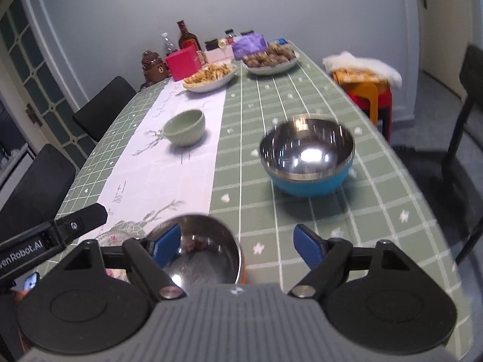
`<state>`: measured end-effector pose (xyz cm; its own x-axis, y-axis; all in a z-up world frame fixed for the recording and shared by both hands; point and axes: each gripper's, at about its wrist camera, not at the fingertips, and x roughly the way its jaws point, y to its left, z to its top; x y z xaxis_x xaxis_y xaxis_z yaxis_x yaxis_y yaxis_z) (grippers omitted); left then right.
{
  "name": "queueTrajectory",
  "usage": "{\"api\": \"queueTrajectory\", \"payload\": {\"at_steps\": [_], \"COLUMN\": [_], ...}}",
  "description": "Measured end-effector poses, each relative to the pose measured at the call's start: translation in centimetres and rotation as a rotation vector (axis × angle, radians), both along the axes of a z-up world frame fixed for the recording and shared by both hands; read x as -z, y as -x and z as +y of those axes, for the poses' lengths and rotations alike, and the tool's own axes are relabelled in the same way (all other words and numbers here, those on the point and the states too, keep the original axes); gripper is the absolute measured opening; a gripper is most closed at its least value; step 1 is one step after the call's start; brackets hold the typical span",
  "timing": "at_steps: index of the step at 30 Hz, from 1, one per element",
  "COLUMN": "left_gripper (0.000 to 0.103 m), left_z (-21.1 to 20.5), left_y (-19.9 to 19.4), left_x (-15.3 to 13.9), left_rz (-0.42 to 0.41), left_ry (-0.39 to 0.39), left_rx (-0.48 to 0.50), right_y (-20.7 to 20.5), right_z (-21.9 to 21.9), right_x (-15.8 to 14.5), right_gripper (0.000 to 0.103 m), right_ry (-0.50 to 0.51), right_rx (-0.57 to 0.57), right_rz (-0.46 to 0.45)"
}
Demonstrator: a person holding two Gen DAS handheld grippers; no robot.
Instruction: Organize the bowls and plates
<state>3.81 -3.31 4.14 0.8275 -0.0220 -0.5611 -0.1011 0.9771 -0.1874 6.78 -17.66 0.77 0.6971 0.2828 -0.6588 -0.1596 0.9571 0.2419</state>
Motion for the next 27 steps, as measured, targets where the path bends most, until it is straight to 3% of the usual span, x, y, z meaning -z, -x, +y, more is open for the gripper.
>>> {"api": "queueTrajectory", "payload": {"at_steps": [4,8,11,18,22,27], "left_gripper": [0.065,0.065,0.065,0.065,0.065,0.065], "left_z": [-1.6,-3.2,-4.2,-5.4,-5.7,-6.7], "left_y": [-1.7,-3.7,-5.4,-10.5,-12.8,-14.8], "left_x": [-1.4,-2.0,-2.0,0.0,1.3,3.0], "left_rz": [0.009,0.009,0.035,0.137,0.19,0.222], "left_ry": [0.024,0.063,0.108,0.122,0.14,0.112], "left_rx": [0.047,0.094,0.076,0.136,0.125,0.112], "right_y": [-2.4,-5.2,-6.9,-9.6,-10.9,-12.5], "right_z": [-0.6,-2.2,-3.4,-6.8,-8.1,-8.7], "right_x": [-1.6,-1.7,-1.0,0.8,1.9,3.5], "right_gripper": [0.087,0.087,0.087,0.084,0.081,0.076], "right_ry": [0.096,0.111,0.123,0.103,0.039,0.044], "right_rx": [-0.004,0.037,0.079,0.169,0.176,0.186], "right_rz": [-0.047,-0.034,-0.028,0.035,0.099,0.142]}}
